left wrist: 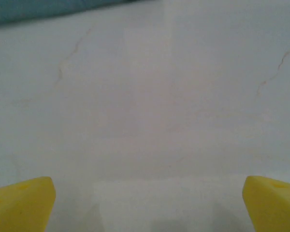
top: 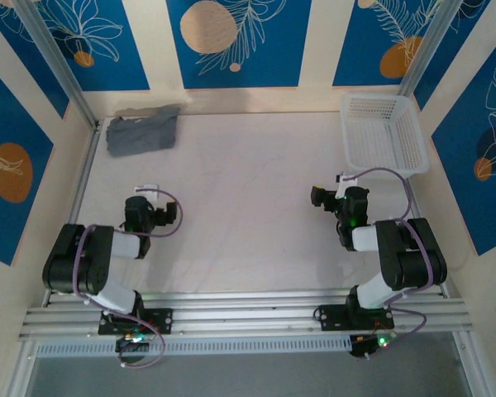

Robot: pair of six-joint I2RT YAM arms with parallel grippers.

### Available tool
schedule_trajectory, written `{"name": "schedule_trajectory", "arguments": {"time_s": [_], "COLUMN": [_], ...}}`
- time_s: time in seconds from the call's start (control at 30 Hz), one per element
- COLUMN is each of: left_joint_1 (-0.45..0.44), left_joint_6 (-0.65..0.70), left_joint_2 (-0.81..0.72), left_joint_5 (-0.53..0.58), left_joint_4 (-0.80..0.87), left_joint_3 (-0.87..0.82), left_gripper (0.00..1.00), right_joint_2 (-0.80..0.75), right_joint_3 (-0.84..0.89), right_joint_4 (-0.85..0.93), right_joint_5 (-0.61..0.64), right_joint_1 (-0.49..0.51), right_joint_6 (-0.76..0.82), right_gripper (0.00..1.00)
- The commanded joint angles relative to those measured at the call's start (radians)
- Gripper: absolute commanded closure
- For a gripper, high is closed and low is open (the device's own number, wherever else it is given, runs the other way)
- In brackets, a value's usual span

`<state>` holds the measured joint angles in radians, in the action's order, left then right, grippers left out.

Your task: Fold the inside-out t-shirt

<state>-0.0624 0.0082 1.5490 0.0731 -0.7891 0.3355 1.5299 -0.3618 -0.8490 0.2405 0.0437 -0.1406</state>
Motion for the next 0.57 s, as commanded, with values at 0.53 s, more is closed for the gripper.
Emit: {"name": "schedule_trajectory", "arguments": {"time_s": [0.53], "left_joint_1": [0.009], "left_joint_6": [0.039], "left_joint_2": [-0.015], "left_joint_5": [-0.081], "left_joint_4": [-0.026], "left_joint_3": [0.074], "left_gripper": [0.01], "right_joint_2": [-0.001], "right_joint_3": [-0.002], "right_joint_4": [-0.072], "right_joint_5": [0.014], "right_joint_1": [0.017], "right_joint_6": [0.055], "right_gripper": [0.01]}}
